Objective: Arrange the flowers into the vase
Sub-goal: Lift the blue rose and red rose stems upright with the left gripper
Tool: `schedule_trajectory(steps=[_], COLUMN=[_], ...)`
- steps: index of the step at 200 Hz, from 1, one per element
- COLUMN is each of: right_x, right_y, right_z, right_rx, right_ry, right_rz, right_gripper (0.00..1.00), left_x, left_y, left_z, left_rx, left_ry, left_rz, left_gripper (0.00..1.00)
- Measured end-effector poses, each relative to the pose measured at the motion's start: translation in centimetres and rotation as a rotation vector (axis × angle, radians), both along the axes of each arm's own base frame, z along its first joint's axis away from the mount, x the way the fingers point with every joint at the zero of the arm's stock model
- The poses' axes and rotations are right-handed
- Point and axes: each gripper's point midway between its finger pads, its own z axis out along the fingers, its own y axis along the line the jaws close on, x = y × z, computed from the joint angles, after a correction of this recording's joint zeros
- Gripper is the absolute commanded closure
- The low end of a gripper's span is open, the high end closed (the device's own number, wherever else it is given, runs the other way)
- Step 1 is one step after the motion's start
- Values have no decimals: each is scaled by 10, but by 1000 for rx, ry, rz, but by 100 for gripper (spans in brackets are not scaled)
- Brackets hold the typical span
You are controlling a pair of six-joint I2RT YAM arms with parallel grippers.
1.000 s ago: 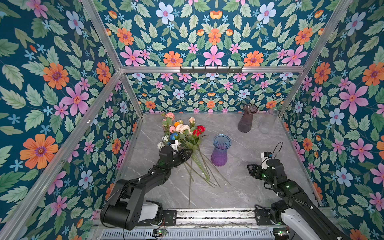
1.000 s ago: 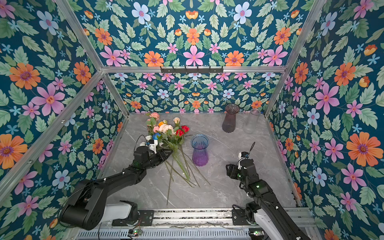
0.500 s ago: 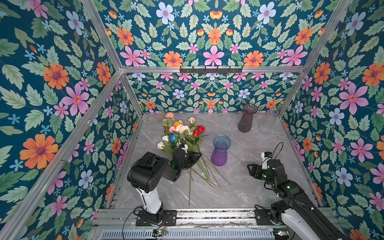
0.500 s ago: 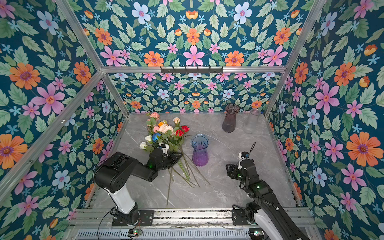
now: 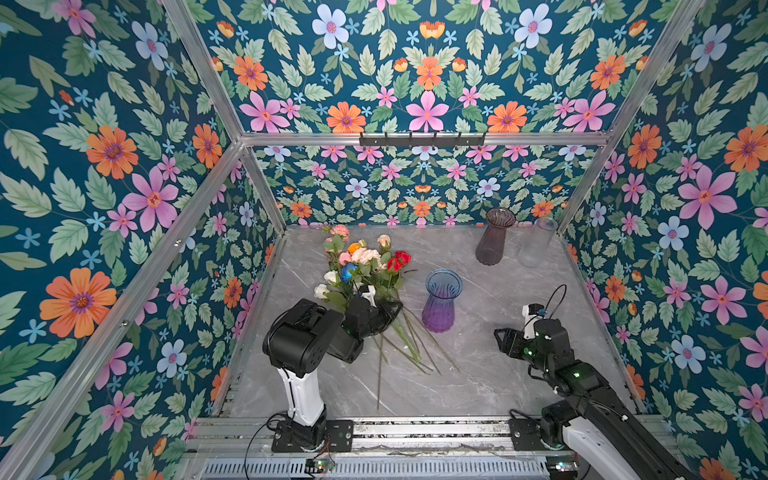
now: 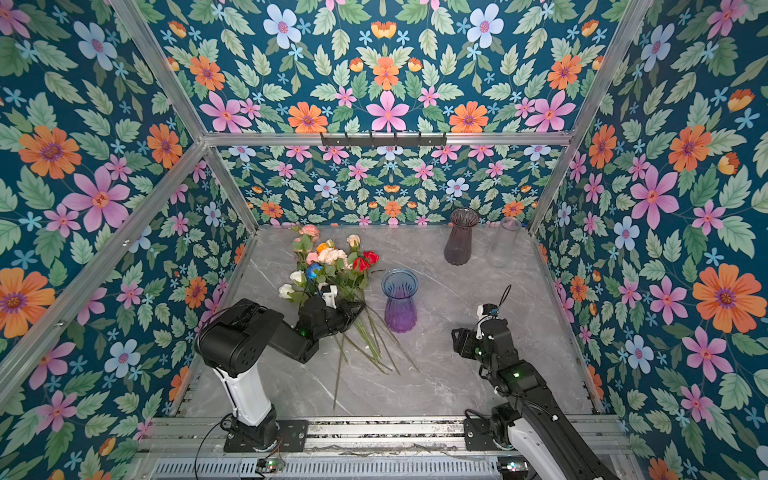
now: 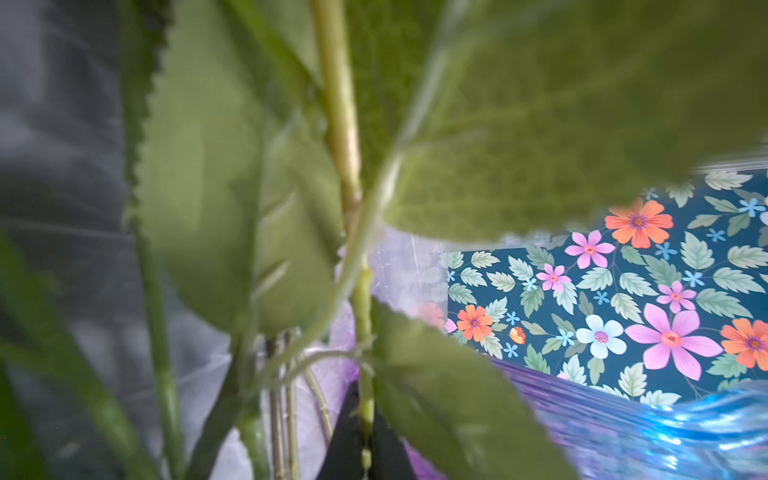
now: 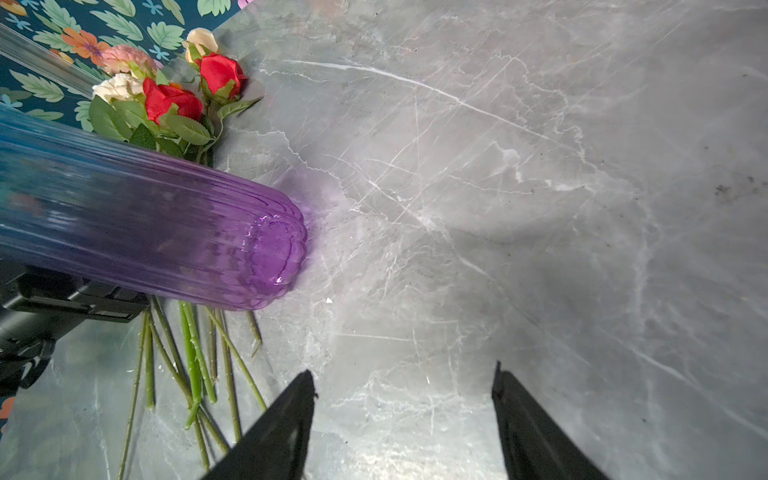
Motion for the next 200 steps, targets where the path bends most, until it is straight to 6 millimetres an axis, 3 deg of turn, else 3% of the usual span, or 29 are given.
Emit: schedule_trajectory(steps=[56, 121, 160, 179, 200], right_x=[0, 0, 0, 0, -3], right_y=[0, 0, 0, 1, 9], right_z=[-1, -4, -4, -1, 12], right_rx=[-2, -5, -5, -1, 29], right_ry=[5, 15, 15, 4, -40], right_rz=[0, 0, 0, 5, 51], right_gripper=[31, 31, 31, 31, 31], left_x=[0, 6, 11, -2, -21], left_y=[6, 17, 29, 32, 32], left_z=[60, 167, 180, 177, 199], left_rx=[45, 295, 537, 610, 629], left_ry=[-143, -401, -403, -397, -458], left_rz=[4, -2, -34, -99, -166], left_gripper=[100, 100, 100, 100, 100])
